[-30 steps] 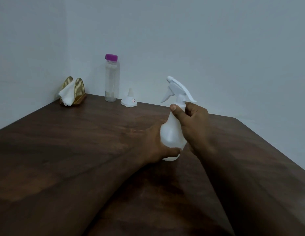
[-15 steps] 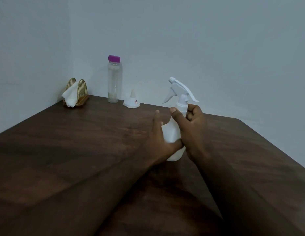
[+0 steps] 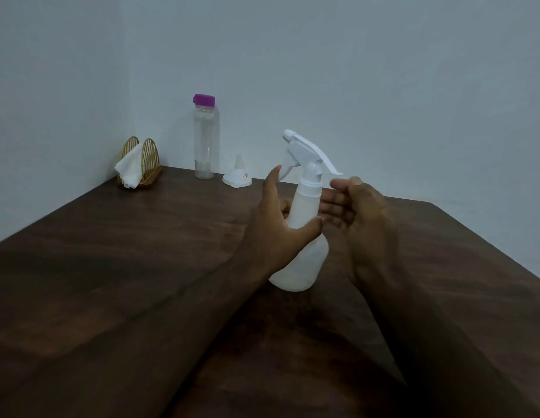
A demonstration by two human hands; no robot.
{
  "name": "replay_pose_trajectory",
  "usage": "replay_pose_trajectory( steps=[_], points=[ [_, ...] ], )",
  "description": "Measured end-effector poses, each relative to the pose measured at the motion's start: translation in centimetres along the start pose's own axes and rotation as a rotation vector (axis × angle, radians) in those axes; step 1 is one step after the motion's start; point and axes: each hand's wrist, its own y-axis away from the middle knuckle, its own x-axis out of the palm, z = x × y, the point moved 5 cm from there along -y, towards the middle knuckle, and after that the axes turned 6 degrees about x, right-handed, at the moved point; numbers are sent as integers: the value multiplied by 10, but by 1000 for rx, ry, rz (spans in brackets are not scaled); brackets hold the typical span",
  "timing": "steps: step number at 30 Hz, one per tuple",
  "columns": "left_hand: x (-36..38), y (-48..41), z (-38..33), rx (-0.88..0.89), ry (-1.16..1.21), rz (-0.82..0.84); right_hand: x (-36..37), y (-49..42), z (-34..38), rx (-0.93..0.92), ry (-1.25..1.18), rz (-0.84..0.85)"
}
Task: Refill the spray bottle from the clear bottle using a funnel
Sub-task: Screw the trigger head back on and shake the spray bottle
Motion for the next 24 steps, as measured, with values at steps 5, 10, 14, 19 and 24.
replay_pose_trajectory(
  steps=[5,10,14,19,24],
  points=[
    [-3,1,-1,3,-4,-14,-9,5,2,-150,111,-136],
    [2,-2,-1,-8,50,-11,26,4,-3,-15,45,199],
    [1,-2,0,-1,93,-9,31,4,-10,-62,127,201],
    [5,-3,2,29,108,-5,28,5,-9,-59,29,117],
    [3,-1,-2,15,123,-9,28,6,-10,-30,32,133]
  ],
)
